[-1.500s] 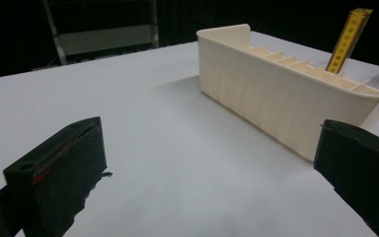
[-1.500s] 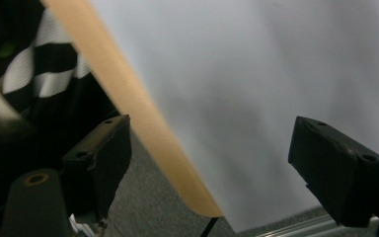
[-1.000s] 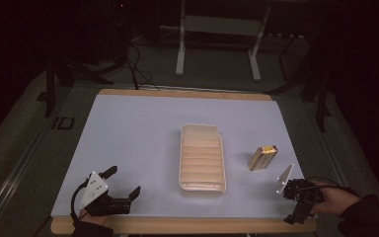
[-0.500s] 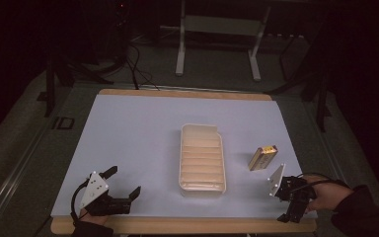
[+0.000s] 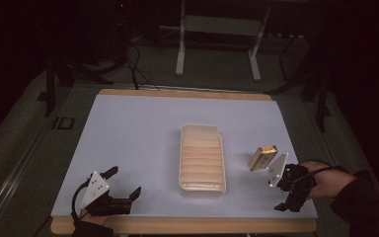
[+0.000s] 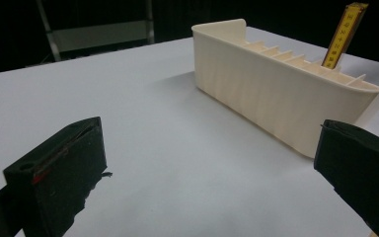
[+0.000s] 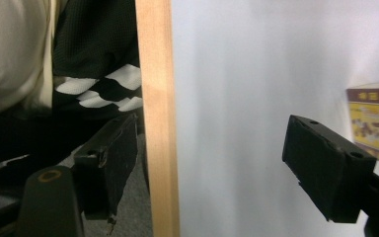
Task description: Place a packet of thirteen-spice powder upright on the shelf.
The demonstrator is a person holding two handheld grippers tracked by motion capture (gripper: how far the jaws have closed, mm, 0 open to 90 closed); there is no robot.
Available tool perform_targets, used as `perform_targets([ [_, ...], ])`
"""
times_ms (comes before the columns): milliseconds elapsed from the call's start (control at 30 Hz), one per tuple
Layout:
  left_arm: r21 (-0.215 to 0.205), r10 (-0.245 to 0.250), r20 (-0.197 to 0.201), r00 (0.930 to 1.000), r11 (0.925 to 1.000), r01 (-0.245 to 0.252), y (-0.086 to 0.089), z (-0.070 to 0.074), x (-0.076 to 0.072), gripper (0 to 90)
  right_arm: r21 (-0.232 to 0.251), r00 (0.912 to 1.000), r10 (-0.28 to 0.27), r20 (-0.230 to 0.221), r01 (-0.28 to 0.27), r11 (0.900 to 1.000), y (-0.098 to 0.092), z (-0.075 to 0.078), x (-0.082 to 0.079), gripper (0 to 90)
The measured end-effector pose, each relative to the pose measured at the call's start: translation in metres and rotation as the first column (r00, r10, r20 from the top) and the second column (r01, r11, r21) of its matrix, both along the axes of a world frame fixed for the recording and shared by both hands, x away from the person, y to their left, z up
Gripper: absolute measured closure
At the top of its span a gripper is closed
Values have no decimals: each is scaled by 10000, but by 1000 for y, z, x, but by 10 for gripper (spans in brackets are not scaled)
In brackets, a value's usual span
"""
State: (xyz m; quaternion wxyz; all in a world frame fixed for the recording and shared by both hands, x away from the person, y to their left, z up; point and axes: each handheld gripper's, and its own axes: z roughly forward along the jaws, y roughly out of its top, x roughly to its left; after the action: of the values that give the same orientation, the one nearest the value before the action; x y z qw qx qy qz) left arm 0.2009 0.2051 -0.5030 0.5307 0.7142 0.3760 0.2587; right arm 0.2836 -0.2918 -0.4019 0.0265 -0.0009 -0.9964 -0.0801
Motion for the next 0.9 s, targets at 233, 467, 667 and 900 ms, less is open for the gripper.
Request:
perform_targets([
  [233, 5, -22, -21, 10000, 10000, 22, 0, 0, 0, 0, 129, 9962, 224, 839, -235, 9996, 1, 24, 7, 232],
  [467, -6, -66, -26, 10000, 10000, 66, 0, -1, 0, 0, 204, 9872, 140, 1586, -174, 9996, -2, 43, 17, 254],
  [667, 12, -97, -48, 9999, 10000, 97, 0, -1, 0, 0, 178, 9800, 189, 1981, -228, 9996, -1, 51, 35, 286],
  [900, 28, -101, -43, 9999, 9999, 102, 0, -1, 0, 0, -78, 9723, -118, 2333, 140, 9999, 2, 45, 61, 307],
])
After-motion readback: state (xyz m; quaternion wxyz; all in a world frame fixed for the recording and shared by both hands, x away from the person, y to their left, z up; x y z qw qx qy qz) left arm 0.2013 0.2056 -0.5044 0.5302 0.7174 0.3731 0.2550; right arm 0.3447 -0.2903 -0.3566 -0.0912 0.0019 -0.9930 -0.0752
